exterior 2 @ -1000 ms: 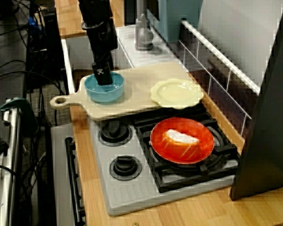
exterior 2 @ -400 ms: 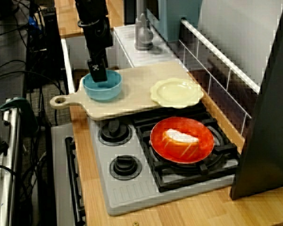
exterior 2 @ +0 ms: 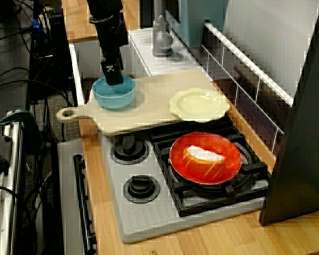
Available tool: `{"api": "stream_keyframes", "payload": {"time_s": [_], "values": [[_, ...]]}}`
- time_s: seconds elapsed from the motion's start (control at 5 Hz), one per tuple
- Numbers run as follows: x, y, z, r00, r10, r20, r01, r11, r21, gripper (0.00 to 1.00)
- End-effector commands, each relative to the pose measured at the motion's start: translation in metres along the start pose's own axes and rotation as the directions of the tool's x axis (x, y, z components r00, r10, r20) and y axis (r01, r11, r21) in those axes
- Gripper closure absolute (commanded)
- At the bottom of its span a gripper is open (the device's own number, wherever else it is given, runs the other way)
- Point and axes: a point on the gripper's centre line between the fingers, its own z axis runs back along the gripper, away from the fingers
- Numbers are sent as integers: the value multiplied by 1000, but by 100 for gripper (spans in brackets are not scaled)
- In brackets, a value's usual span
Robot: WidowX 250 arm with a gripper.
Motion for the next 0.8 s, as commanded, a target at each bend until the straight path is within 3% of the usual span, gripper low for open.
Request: {"api": "stream_keyframes", "payload": {"time_s": [0.0, 0.6], "values": [[2, 20, 13, 998, 41, 37, -41, 999, 22, 0], [5, 53, 14, 996, 88, 28, -89, 996, 22, 0]]}}
